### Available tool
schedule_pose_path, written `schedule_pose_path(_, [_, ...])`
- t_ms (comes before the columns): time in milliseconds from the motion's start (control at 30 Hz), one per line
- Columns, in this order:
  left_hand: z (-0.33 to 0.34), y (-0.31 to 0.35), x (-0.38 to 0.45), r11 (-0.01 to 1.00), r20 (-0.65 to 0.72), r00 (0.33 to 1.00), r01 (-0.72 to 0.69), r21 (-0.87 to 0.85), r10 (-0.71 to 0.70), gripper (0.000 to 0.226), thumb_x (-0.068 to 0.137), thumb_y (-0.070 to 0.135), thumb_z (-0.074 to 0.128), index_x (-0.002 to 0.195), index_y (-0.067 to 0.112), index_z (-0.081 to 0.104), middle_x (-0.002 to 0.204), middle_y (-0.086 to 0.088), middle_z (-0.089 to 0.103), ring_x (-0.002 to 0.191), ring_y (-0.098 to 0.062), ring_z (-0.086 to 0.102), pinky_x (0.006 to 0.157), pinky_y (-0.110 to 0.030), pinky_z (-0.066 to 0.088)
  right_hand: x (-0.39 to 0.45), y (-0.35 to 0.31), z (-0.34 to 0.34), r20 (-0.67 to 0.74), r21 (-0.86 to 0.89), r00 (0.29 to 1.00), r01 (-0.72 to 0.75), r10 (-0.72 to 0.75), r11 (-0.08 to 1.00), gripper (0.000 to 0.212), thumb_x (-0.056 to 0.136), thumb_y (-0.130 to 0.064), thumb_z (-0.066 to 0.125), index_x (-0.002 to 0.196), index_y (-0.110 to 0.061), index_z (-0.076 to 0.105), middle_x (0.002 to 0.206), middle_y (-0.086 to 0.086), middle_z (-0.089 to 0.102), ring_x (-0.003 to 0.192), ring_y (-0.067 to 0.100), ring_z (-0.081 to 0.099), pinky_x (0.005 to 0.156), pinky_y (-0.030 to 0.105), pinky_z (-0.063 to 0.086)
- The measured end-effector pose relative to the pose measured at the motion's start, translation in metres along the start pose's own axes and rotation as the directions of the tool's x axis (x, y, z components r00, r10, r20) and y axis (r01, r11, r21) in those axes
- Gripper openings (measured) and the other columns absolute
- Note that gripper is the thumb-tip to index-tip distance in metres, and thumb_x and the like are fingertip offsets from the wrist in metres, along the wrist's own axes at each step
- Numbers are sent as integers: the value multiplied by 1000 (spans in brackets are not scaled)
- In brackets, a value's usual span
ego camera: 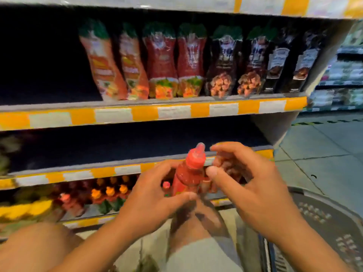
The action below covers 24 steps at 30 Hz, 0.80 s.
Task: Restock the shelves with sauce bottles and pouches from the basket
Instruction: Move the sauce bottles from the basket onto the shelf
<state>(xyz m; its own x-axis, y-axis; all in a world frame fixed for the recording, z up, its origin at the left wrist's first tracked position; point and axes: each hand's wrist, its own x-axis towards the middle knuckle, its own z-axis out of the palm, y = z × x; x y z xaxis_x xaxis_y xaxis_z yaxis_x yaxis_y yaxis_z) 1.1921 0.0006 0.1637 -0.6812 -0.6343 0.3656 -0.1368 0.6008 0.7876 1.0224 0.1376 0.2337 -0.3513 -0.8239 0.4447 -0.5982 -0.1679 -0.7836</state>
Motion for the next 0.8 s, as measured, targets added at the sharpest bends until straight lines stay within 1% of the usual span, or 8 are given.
schedule_pose_path(67, [-46, -24, -18, 996, -81, 994, 78, 30, -75, 55, 70, 49, 85, 121, 47, 64, 115, 25, 71, 107, 0, 69, 90, -32, 56, 16, -1, 38, 60, -7, 998, 30, -30, 1000, 32, 88, -48, 67, 118, -36, 67, 102, -9, 69, 96, 16, 69, 82, 34, 56])
schedule_pose_path(167, [-112, -56, -51, 981, -178, 969, 185, 60, -172, 55, 69, 48, 86, 119, 44, 64, 110, 18, 74, 102, -5, 72, 86, -34, 58, 36, 5, 99, 227, -106, 972, 88, -62, 990, 33, 90, -51, 64, 121, -37, 64, 116, -20, 64, 115, 2, 60, 90, 16, 47])
schedule_pose_path(233, [-152, -73, -73, 967, -264, 943, 235, 102, -201, 56, 67, 49, 87, 117, 43, 64, 106, 18, 75, 98, -4, 72, 82, -27, 57, 47, 13, 141, 380, -196, 922, 154, -70, 968, 46, 91, -57, 60, 132, -38, 57, 132, -25, 56, 127, -4, 50, 101, 19, 44])
schedule_pose_path(367, [-210, -110, -117, 938, -440, 856, 339, 77, -273, 58, 66, 34, 94, 117, 41, 66, 106, 14, 75, 96, -8, 73, 84, -36, 58, 66, 36, 218, 616, -311, 786, 288, -39, 906, 76, 93, -64, 59, 158, -41, 27, 164, -22, 27, 151, 1, 23, 123, 31, 29])
schedule_pose_path(433, [-224, -132, -138, 926, -500, 808, 376, 32, -311, 57, 67, 29, 95, 117, 35, 67, 107, 12, 75, 98, -6, 72, 87, -35, 58, 78, 46, 254, 682, -332, 731, 334, -20, 882, 84, 92, -64, 62, 160, -40, 19, 167, -18, 21, 154, 5, 21, 124, 33, 28])
schedule_pose_path(500, [-228, -153, -157, 916, -552, 758, 401, -27, -348, 56, 66, 37, 92, 116, 31, 67, 106, 13, 75, 97, -4, 71, 83, -32, 57, 91, 54, 287, 720, -348, 694, 370, -7, 861, 86, 90, -63, 65, 158, -39, 19, 167, -14, 24, 152, 10, 24, 122, 34, 30])
schedule_pose_path(633, [-218, -200, -183, 878, -633, 641, 459, -139, -435, 54, 62, 49, 86, 111, 40, 65, 103, 19, 73, 94, 0, 69, 81, -30, 53, 116, 72, 344, 770, -400, 637, 453, 25, 797, 94, 88, -58, 70, 161, -30, 20, 170, -6, 20, 155, 18, 21, 124, 37, 29])
schedule_pose_path(800, [-185, -275, -206, 803, -594, 556, 507, -312, -582, 57, 62, 44, 88, 113, 40, 65, 103, 15, 74, 95, -7, 71, 90, -37, 59, 145, 97, 389, 783, -495, 619, 558, 63, 666, 96, 84, -63, 69, 159, -30, 19, 167, -3, 28, 146, 25, 38, 112, 45, 43])
